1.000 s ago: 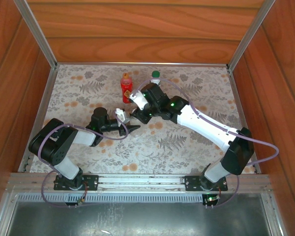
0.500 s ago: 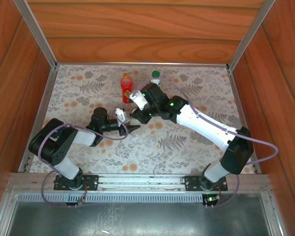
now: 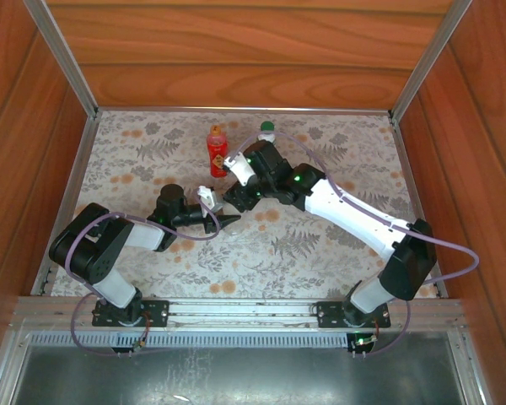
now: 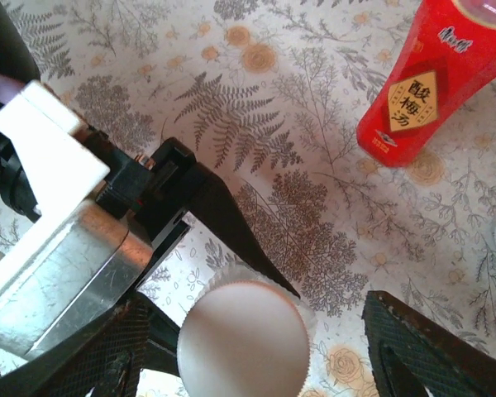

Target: Screw on the bottle caps

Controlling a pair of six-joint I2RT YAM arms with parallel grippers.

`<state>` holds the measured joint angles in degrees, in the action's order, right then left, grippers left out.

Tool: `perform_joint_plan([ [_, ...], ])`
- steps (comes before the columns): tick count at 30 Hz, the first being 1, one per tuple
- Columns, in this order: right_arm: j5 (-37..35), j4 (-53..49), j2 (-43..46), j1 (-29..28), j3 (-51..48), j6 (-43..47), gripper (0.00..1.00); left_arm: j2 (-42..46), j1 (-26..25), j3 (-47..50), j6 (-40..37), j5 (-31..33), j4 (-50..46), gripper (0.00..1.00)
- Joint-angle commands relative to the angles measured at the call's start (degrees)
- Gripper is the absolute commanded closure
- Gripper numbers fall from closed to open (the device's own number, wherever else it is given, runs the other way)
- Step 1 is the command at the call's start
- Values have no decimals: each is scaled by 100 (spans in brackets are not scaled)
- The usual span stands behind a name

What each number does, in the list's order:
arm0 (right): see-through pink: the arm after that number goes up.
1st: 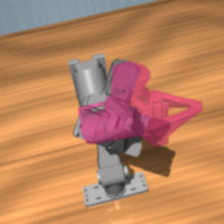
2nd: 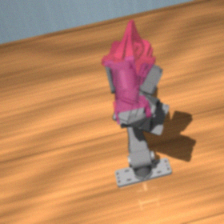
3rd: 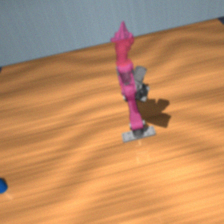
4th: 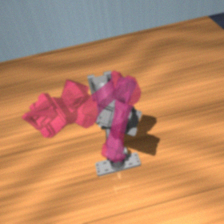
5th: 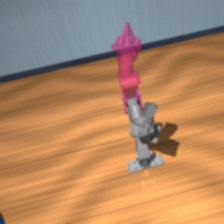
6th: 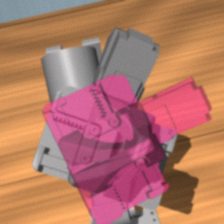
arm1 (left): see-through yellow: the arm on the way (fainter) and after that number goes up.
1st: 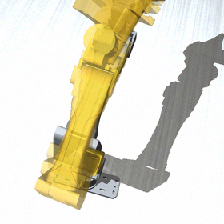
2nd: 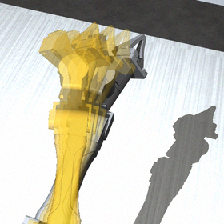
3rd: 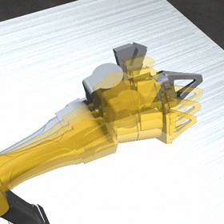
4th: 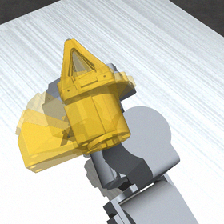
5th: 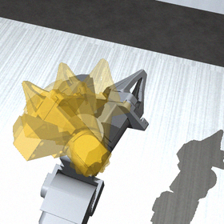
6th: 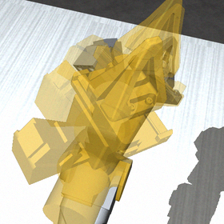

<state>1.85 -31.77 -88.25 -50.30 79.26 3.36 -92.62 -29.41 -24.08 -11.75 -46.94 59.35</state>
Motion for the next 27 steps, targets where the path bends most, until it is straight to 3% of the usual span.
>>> perform_joint_plan([
  [1, 363, 280, 211, 164, -46, -506, 27, -174, -70, 48, 146, -327, -487, 50],
  [4, 457, 295, 200, 337, -121, -775, 30, -170, -70, 59, 141, -320, -485, 50],
  [9, 621, 162, 167, 477, -157, -863, 49, -174, -65, 61, 145, -325, -486, 50],
  [27, 861, -84, 185, 513, -294, -766, 58, -177, -65, 57, 174, -307, -486, 50],
])
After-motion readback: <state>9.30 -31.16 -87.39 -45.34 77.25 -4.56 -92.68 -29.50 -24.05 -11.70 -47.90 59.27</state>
